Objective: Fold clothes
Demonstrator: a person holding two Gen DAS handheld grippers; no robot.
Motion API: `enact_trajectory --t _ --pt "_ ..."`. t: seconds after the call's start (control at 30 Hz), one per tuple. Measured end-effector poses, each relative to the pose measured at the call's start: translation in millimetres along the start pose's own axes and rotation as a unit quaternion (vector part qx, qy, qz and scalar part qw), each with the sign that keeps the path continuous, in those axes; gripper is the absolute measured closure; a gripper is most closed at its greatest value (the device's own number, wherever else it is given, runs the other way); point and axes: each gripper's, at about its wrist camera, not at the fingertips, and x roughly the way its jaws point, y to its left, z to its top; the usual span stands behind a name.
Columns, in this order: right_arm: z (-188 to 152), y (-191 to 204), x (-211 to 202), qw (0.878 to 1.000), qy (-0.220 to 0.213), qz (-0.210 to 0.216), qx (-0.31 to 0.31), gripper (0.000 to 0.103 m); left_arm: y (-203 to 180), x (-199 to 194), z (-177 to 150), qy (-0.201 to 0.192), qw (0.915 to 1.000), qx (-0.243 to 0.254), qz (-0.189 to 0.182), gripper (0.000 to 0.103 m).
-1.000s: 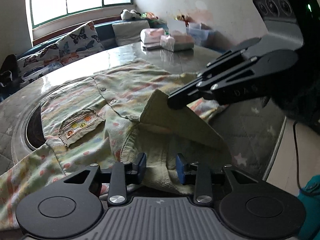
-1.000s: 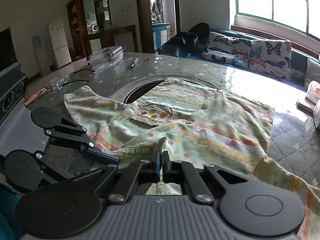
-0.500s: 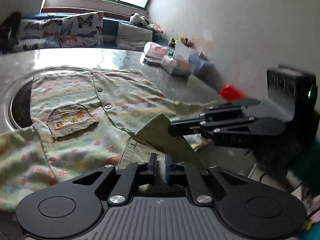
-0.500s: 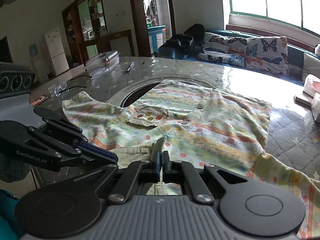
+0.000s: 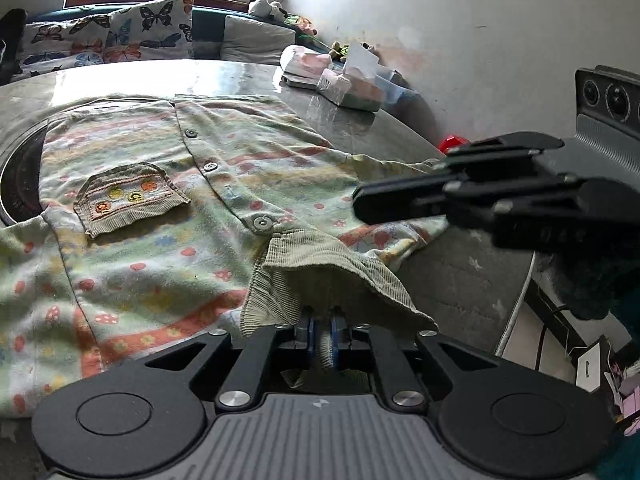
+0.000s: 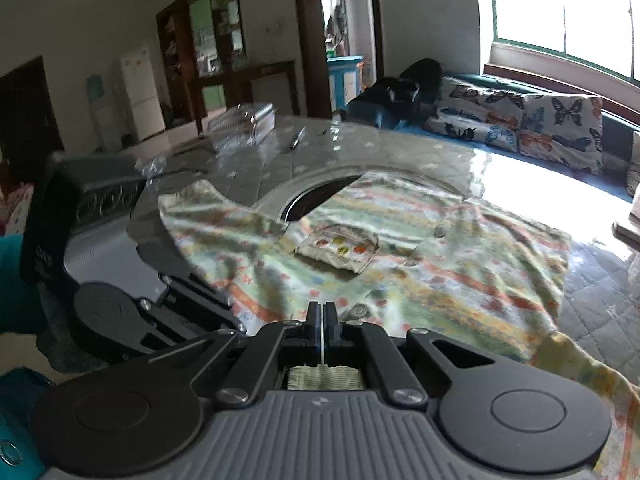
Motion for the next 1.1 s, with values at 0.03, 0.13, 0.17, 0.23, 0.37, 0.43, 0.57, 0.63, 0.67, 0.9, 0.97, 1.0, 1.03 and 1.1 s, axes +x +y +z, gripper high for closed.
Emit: enact_trajectory --t 0.03,0.13,0.17,0.23,0.37,0.43,0.57,0.63,0.67,0.9,0.97,1.0,1.03,1.1 --pt "-1.4 1.3 5.1 1.000 0.008 0.004 0.000 0.102 0.0 0.0 -0.6 -0.001 1.0000 0.001 0.000 0.092" --pt "-3.2 2.8 12.8 1.000 0.017 0.009 0.000 0.102 -1.6 -2.4 -2.5 -0.005 1.0000 0.003 0.001 0.092" --pt "-2.7 2.0 13.1 1.000 0.015 0.009 0.002 0.102 -1.9 -3.7 -2.9 -0.006 1.0000 0.003 0.002 0.091" --pt "0.2 -3.3 12.5 1.000 0.007 0.006 0.013 0.102 -2.5 -8.3 -3.3 -0.009 1.0000 0.001 0.003 0.091" --pt "-1.4 -16.8 23.2 0.999 0.025 0.002 0.035 0.102 -3.5 -19.8 -0.8 -0.022 0.9997 0.003 0.003 0.091" --pt "-7.0 -16.2 32.9 0.999 0.040 -0.001 0.026 0.102 -0.3 -22.3 2.2 -0.030 0.9995 -0.002 0.009 0.091" --pt "-18.6 -5.2 47.4 0.998 0.069 -0.005 -0.008 0.100 6.0 -27.3 8.4 -0.045 0.9987 -0.014 0.020 0.091" --pt "-21.9 0.5 48.0 0.997 0.069 -0.008 -0.025 0.098 9.1 -29.8 11.4 -0.053 0.9981 -0.020 0.026 0.091" --pt "-22.1 3.1 47.1 0.997 0.071 -0.006 -0.030 0.098 10.7 -31.1 13.0 -0.057 0.9977 -0.023 0.029 0.091" --pt "-13.3 0.9 38.0 0.998 0.061 -0.011 -0.030 0.097 19.8 -7.3 12.1 -0.042 0.9976 -0.036 0.041 0.091" --pt "-6.9 -5.4 34.2 0.999 0.046 -0.019 -0.020 0.097 21.3 -4.1 8.3 -0.037 0.9978 -0.034 0.042 0.091" --pt "-3.8 -8.6 35.3 0.999 0.042 -0.024 -0.016 0.097 22.2 -3.8 7.0 -0.035 0.9979 -0.034 0.043 0.091" --pt "-1.0 -10.3 37.8 0.999 0.040 -0.028 -0.016 0.097 23.2 -4.6 7.0 -0.035 0.9978 -0.036 0.042 0.091" --pt "3.5 -12.9 42.8 0.999 0.034 -0.031 -0.015 0.095 25.0 -7.6 8.5 -0.035 0.9975 -0.042 0.045 0.091"
